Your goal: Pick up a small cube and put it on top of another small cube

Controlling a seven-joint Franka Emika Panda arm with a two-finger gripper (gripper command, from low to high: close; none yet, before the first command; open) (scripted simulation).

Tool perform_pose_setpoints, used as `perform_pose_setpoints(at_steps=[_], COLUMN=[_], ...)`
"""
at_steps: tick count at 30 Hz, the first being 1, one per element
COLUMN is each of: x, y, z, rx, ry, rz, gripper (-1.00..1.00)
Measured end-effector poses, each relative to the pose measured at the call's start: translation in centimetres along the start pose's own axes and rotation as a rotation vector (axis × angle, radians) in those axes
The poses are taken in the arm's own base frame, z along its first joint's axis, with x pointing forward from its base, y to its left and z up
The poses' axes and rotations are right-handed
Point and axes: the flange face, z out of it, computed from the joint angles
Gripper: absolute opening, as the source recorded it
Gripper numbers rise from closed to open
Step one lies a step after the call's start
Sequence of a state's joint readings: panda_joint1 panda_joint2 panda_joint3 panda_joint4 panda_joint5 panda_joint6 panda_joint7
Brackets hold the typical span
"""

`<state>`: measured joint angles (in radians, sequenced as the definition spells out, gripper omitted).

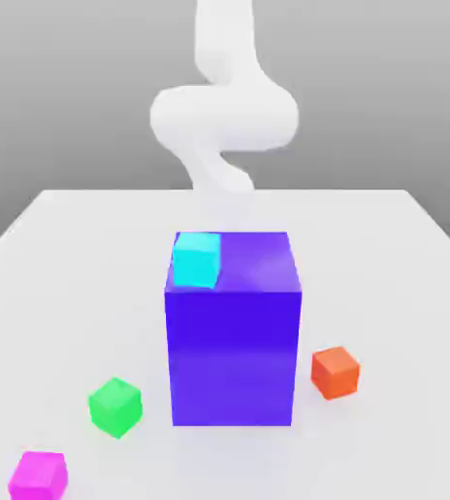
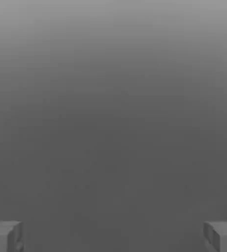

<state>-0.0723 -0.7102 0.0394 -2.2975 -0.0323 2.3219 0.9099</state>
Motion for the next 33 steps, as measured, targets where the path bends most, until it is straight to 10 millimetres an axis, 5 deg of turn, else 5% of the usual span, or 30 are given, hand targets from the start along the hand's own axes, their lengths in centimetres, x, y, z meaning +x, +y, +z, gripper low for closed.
perform_pose_setpoints(at_steps=[8,17,21,33], x=[2.4,3.7,3.5,-2.0], y=[3.3,12.5,18.0,31.1], z=[14.5,28.9,34.1,46.2], rx=[-0.277,-0.524,-0.616,-0.800], ry=[0.029,0.047,0.049,0.000], rz=[0.329,0.712,0.899,1.408], gripper=[0.00,0.00,0.00,0.00])
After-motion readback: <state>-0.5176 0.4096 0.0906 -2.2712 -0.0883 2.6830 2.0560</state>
